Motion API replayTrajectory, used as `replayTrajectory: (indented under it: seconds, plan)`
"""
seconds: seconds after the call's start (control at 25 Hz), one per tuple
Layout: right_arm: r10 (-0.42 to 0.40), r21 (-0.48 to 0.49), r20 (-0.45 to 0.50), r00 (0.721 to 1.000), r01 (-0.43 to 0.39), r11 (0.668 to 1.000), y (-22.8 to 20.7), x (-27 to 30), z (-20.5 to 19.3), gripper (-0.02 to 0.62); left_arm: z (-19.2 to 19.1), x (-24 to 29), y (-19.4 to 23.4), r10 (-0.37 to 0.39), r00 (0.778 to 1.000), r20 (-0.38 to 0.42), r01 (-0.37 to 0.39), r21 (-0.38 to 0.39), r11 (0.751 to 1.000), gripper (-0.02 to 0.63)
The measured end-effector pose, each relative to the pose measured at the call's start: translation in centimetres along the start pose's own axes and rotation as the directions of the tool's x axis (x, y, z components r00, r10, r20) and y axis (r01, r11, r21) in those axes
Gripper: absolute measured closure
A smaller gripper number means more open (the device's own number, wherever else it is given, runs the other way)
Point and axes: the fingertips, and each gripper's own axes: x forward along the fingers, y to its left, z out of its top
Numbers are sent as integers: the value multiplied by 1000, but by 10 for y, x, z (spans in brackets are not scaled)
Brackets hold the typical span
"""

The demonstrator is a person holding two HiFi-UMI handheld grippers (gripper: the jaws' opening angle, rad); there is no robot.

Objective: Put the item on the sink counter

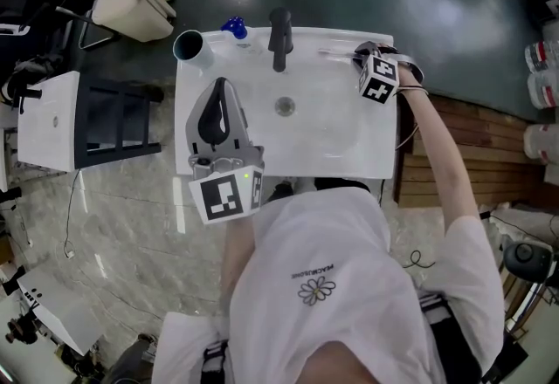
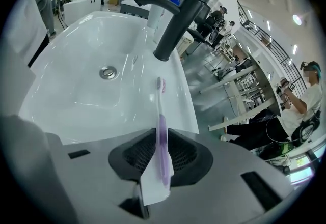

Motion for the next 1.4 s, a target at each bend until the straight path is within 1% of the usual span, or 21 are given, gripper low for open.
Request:
replayTrajectory:
  seconds: [0.24, 0.44, 0.52, 0.6, 0.72, 0.84, 0.96, 1.0, 1.08, 1.2, 1.28, 1.32, 1.36, 1.4]
  plan:
    - [4, 38, 15, 1000, -5, 999, -3, -8, 1, 512, 2, -1, 1, 10, 1000, 7, -10, -6, 1000, 591]
    - [-37, 39, 46, 998, 35, 999, -14, -24, 10, 512, 3, 2, -6, -8, 1000, 13, 8, -15, 1000, 591]
    - [-73, 54, 76, 994, 69, 996, -23, -37, 17, 512, 5, 4, -10, -21, 1000, 19, 21, -16, 1000, 591]
    - [-128, 82, 113, 985, 119, 990, -37, -56, 26, 512, 8, 7, -15, -36, 999, 25, 37, -19, 999, 591]
    - [-227, 152, 182, 957, 201, 968, -57, -92, 40, 512, 11, 10, -22, -61, 998, 34, 61, -18, 998, 591]
    - [-345, 229, 239, 908, 292, 928, -75, -132, 53, 512, 15, 13, -30, -86, 995, 45, 87, -9, 996, 591]
    - [-446, 237, 251, 859, 392, 889, -79, -170, 65, 512, 21, 17, -37, -110, 992, 60, 111, -6, 994, 591]
    - [-473, 248, 261, 842, 415, 875, -78, -182, 70, 512, 23, 18, -39, -117, 991, 64, 118, -6, 993, 591]
    - [-528, 300, 291, 798, 447, 842, -75, -207, 80, 512, 28, 19, -43, -129, 989, 74, 130, -7, 991, 591]
    - [-620, 419, 329, 713, 478, 772, -70, -244, 90, 512, 34, 20, -49, -149, 985, 85, 150, -4, 989, 591]
    - [-666, 476, 358, 655, 485, 734, -66, -270, 96, 511, 36, 21, -54, -161, 983, 90, 162, -1, 987, 591]
    - [-685, 507, 380, 621, 480, 716, -64, -282, 100, 511, 37, 21, -56, -166, 982, 94, 167, -2, 986, 591]
    - [-706, 552, 405, 581, 460, 696, -62, -294, 104, 512, 38, 21, -58, -171, 980, 98, 172, -3, 985, 591]
    - [-730, 612, 428, 533, 423, 668, -59, -305, 109, 512, 39, 22, -60, -174, 979, 101, 176, -6, 984, 591]
